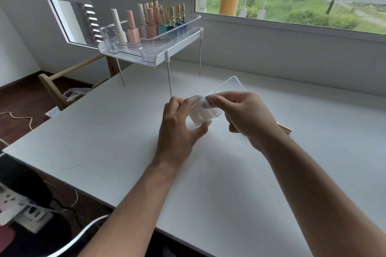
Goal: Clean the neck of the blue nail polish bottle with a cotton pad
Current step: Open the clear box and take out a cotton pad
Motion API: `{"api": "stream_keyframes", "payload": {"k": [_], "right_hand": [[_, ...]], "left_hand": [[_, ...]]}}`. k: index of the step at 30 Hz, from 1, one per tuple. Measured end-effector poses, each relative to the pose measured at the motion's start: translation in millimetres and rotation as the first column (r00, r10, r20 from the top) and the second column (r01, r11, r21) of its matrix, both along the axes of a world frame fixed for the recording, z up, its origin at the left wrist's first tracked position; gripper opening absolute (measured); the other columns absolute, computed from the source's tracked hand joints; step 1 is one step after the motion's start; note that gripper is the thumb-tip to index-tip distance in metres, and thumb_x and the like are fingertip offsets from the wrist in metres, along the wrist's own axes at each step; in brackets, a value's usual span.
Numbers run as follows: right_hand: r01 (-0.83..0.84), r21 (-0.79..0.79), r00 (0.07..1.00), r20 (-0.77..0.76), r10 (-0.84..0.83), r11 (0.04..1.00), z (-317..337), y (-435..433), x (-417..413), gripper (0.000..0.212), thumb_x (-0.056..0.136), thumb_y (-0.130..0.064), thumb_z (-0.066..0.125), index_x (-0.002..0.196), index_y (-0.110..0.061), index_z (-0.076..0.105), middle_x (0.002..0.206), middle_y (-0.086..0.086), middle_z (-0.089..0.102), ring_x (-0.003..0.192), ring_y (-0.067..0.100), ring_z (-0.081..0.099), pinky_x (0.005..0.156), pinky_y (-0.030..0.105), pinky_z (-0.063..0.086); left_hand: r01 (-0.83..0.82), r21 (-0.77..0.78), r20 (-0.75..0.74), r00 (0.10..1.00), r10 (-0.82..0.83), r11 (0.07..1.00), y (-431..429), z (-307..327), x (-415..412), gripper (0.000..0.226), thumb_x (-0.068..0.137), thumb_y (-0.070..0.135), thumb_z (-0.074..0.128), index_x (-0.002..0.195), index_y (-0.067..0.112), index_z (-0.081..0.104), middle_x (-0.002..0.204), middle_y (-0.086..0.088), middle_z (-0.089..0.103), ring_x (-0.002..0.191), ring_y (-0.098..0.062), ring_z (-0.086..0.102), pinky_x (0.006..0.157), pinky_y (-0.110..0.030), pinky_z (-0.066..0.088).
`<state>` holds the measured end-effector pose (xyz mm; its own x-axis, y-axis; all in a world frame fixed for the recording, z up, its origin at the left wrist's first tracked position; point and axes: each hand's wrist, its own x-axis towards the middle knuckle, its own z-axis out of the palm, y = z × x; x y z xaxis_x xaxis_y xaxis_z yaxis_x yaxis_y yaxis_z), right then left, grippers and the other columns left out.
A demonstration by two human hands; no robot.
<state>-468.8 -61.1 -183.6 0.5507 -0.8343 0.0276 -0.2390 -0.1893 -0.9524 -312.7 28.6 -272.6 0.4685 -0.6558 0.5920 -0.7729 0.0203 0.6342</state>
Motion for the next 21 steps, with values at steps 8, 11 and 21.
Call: {"api": "stream_keyframes", "payload": {"k": [8,11,21], "right_hand": [[-0.036,0.018,0.999,-0.036,0.037,0.999,2.4,-9.4,-7.0,0.02,0.103,-0.038,0.079,0.106,-0.023,0.092,0.038,-0.019,0.048,0.053,0.018,0.025,0.05,0.025,0.029],[-0.053,-0.017,0.997,-0.049,0.052,0.998,0.3,-15.0,-9.3,0.014,0.1,-0.034,0.084,0.106,-0.024,0.092,0.053,-0.013,0.068,0.048,0.015,0.027,0.045,0.022,0.027],[-0.048,-0.244,0.993,-0.119,0.02,0.969,-7.9,-26.4,-5.7,0.004,0.097,-0.032,0.086,0.094,-0.029,0.088,0.091,-0.01,0.087,0.081,0.006,0.081,0.073,0.037,0.062]], "left_hand": [[0.025,0.003,0.036,0.999,-0.025,1.0,1.0,2.3,-2.4,0.059,0.09,0.03,0.093,0.144,0.025,0.072,0.117,0.002,0.058,0.105,-0.021,0.058,0.086,-0.022,0.045],[0.04,-0.004,0.043,0.998,-0.039,0.999,1.6,2.6,-2.9,0.06,0.089,0.03,0.094,0.144,0.024,0.072,0.116,0.003,0.058,0.103,-0.02,0.058,0.085,-0.024,0.048],[0.062,0.015,0.011,0.998,-0.062,0.998,3.0,3.9,-1.5,0.062,0.089,0.036,0.094,0.145,0.025,0.071,0.117,0.004,0.061,0.097,-0.016,0.06,0.081,-0.011,0.047]]}}
